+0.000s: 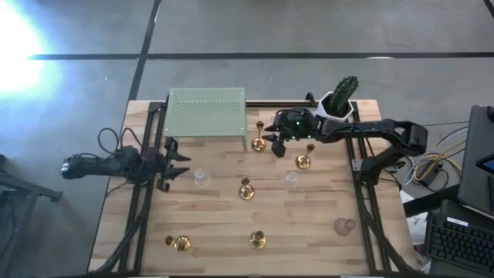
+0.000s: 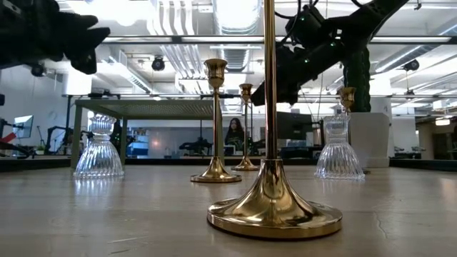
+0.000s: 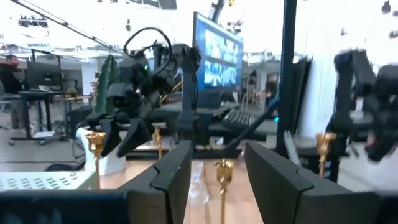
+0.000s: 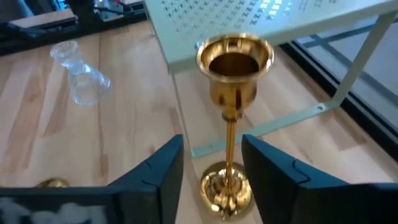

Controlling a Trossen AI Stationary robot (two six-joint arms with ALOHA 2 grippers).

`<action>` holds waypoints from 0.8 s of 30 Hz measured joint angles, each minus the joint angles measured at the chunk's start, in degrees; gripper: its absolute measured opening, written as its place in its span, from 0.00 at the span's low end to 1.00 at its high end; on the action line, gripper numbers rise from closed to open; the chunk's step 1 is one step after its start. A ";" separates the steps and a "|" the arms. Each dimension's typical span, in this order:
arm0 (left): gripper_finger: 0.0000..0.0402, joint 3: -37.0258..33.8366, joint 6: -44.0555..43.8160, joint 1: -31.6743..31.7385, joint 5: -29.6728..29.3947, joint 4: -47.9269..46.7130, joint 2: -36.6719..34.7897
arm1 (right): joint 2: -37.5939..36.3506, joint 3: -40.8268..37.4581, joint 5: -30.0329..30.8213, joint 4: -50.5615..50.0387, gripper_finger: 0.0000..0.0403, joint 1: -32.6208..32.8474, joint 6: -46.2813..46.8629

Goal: Pick & Place candle stick holders
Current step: Put the candle holder on the shelf

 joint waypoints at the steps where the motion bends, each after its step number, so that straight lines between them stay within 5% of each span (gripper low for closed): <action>1: 0.39 0.00 -0.51 0.00 -0.02 0.41 0.00 | 0.54 0.27 0.00 -0.27 0.42 0.00 -0.04; 16: 0.39 0.00 -2.42 0.00 -0.76 1.62 0.31 | 12.17 6.75 2.27 -0.27 0.38 -0.04 -1.26; 24: 0.39 0.00 -6.10 0.00 -2.67 1.45 0.54 | 11.03 10.17 9.78 -8.80 0.06 -0.01 -3.16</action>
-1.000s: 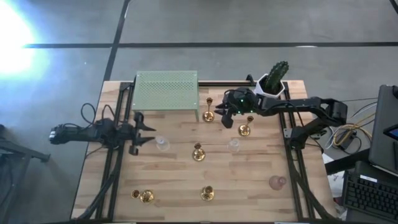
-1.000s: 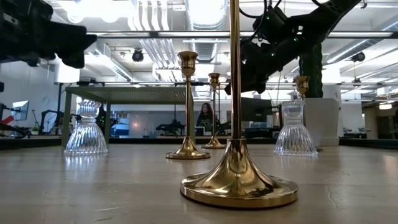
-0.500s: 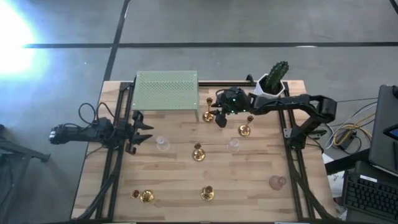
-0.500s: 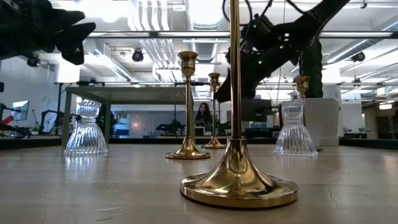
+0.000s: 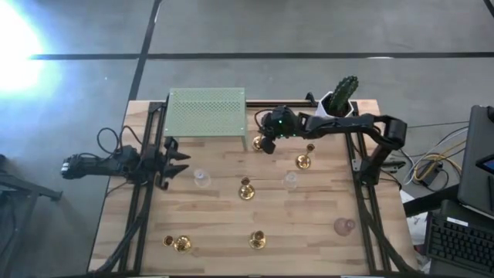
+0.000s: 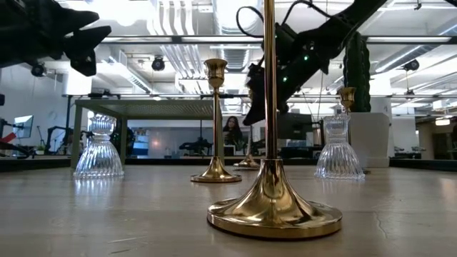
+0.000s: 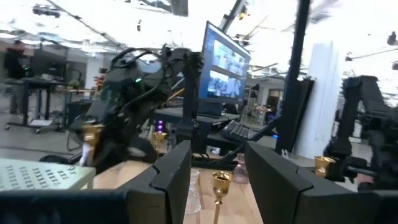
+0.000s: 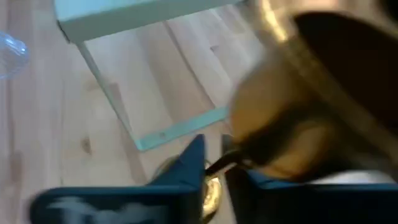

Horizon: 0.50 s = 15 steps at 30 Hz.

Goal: Pick & Place candle stick holders
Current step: Put the candle holder on the shelf

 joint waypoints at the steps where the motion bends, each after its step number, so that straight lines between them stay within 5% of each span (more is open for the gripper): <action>1: 0.39 0.00 -0.77 0.00 -1.16 0.02 0.23 | -0.98 0.00 1.09 -1.05 0.05 0.01 -0.33; 7: 0.39 1.23 -2.61 0.01 -7.26 0.39 1.45 | -9.03 0.08 0.46 -4.95 0.03 0.03 -1.55; 15: 0.39 11.25 4.76 0.02 -7.59 0.16 10.61 | -18.20 7.84 -6.26 -18.51 0.03 0.90 -1.07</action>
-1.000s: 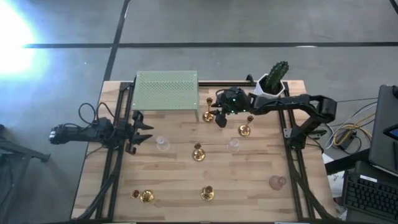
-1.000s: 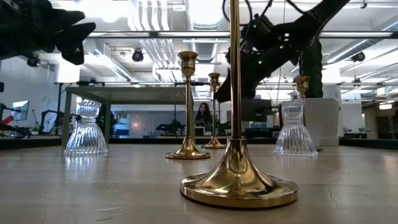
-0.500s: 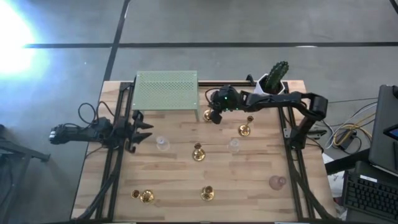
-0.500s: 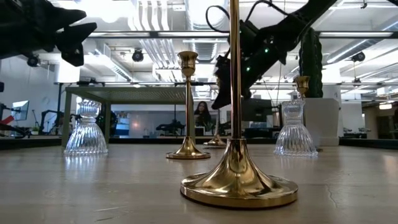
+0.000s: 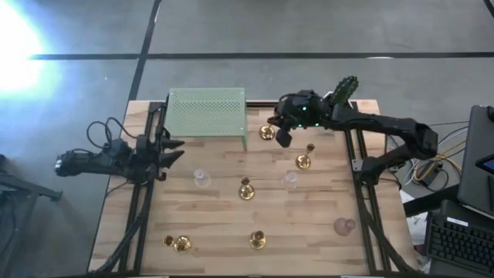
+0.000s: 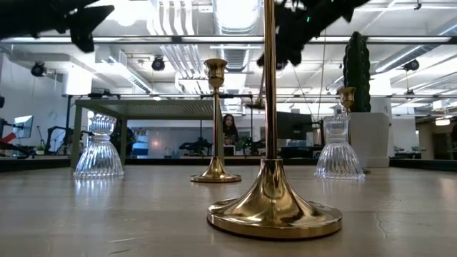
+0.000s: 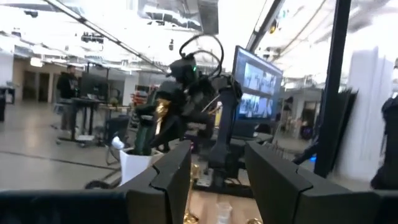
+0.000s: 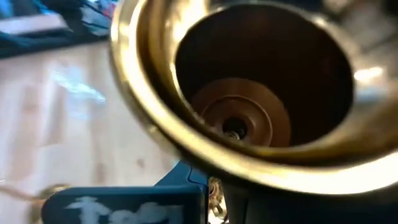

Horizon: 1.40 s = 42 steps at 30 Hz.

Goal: Pick & Place candle stick holders
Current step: Put the candle holder on the shelf

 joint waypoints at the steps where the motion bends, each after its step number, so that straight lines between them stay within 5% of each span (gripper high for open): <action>1: 0.39 1.65 0.65 0.00 -0.03 -0.55 2.14 | -0.39 1.60 -1.51 -2.13 0.03 0.24 -0.09; 10: 0.39 19.39 4.92 0.12 -0.57 -4.90 27.89 | 1.84 16.05 -14.15 -13.73 0.03 2.65 -3.14; 22: 0.39 41.65 6.24 4.25 -4.36 -9.13 55.22 | 6.89 20.98 -14.64 -14.60 0.03 5.67 -8.31; 35: 0.39 45.27 4.80 6.12 -3.46 -8.60 61.52 | 6.85 21.01 -14.57 -13.53 0.03 6.02 -10.49; 42: 0.39 45.33 3.62 6.14 3.86 -6.17 61.31 | 6.85 21.00 -14.49 -13.75 0.03 6.00 -10.83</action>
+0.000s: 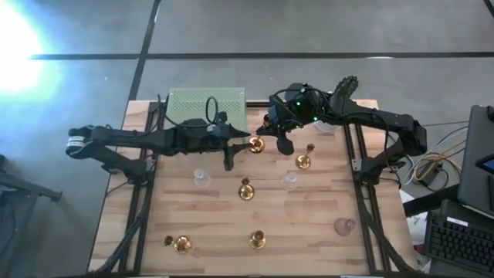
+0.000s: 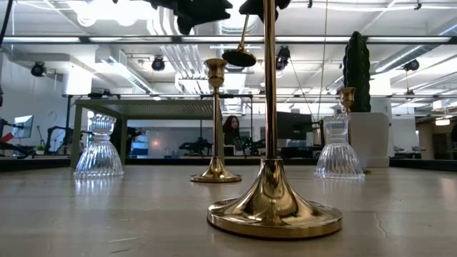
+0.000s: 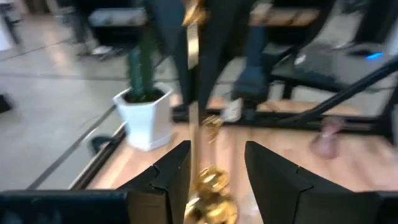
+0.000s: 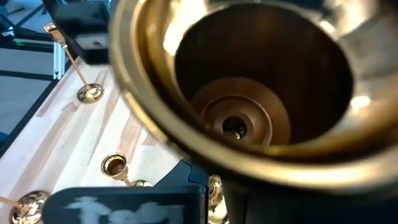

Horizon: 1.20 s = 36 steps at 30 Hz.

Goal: Pick & Place candle stick holders
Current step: Put the candle holder on the shelf

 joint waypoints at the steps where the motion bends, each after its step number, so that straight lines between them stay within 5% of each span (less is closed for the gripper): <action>1: 0.39 0.00 -0.05 0.00 1.19 0.63 -0.01 | -0.01 0.00 0.00 0.01 0.03 0.00 0.03; 36: 0.38 0.01 -2.41 3.04 7.95 3.98 3.45 | 2.10 -0.01 0.00 4.76 0.03 2.89 1.73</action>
